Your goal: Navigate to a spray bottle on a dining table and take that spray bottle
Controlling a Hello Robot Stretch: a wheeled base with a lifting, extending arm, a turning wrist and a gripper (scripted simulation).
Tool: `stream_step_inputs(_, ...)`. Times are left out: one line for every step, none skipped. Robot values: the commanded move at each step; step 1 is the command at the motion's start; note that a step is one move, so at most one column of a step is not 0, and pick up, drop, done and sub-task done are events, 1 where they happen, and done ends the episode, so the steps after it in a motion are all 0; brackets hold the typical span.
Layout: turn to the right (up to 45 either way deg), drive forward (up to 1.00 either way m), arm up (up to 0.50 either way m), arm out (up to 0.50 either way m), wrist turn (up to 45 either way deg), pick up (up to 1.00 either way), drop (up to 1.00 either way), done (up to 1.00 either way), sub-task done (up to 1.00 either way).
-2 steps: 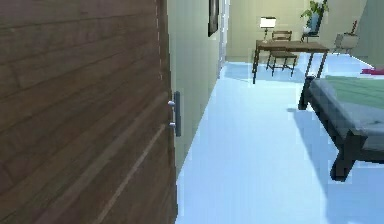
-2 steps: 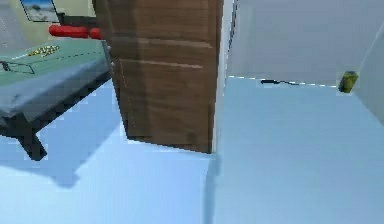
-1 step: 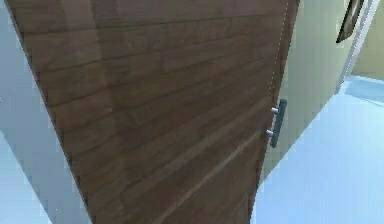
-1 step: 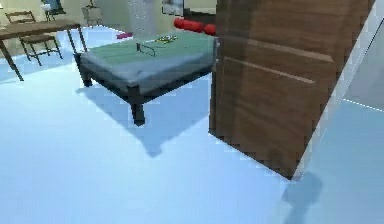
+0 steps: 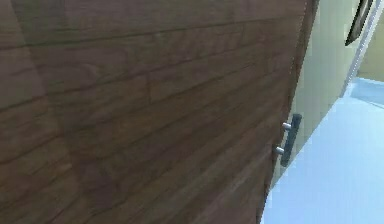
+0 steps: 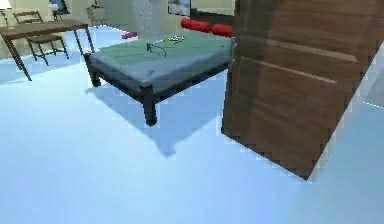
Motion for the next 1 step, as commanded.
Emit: stream_step_inputs(45.0, 0.00, 0.00, 0.00, 0.0, 0.00, 0.00, 0.00, 0.00)
